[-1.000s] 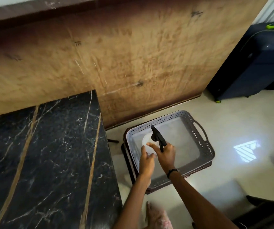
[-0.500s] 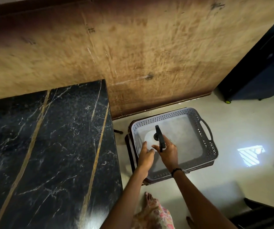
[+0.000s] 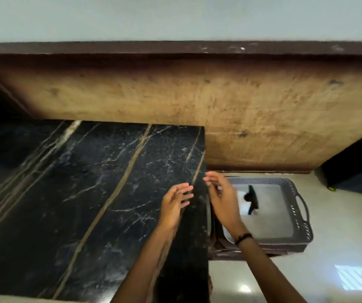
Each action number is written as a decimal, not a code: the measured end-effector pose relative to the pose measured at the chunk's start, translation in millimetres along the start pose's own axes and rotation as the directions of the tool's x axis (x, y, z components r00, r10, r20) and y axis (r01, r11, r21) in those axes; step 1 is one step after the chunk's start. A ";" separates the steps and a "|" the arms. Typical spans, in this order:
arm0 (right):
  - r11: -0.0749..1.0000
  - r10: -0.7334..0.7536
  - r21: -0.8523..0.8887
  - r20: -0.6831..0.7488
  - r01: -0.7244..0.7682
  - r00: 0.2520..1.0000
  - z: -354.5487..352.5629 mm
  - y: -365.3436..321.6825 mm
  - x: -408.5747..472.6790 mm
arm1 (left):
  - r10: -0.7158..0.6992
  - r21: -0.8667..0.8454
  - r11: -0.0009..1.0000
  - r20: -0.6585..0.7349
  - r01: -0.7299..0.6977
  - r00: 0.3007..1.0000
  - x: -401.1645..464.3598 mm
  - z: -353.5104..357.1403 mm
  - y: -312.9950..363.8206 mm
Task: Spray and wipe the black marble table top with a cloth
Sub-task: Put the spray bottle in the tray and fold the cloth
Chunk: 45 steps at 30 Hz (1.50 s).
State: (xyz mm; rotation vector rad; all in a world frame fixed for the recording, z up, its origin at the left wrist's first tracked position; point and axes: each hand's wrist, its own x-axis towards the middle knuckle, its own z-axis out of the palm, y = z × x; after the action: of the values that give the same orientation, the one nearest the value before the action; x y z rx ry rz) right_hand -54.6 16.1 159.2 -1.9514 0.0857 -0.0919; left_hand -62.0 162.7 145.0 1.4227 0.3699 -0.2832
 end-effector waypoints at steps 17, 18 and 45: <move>0.987 0.135 -0.161 0.705 -0.028 0.696 489.3 -171.1 -67.9 | 0.077 0.114 0.993 -0.715 0.008 0.695 -79.9 -499.1 23.3; 0.980 0.172 -0.195 0.718 -0.042 0.675 508.4 -174.7 -73.9 | 0.096 0.170 0.984 -0.762 0.055 0.641 -83.1 -519.9 20.9; 0.925 0.381 -0.305 0.739 -0.228 0.555 602.1 -169.2 -154.7 | -0.471 0.116 0.765 -0.571 0.634 0.672 -111.0 -650.5 -30.4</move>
State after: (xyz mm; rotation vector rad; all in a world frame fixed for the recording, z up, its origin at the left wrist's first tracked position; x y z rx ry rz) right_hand -142.3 650.5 88.4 -1.9501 -0.1643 1.0643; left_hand -227.3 800.2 93.9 1.6575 1.2798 -0.4775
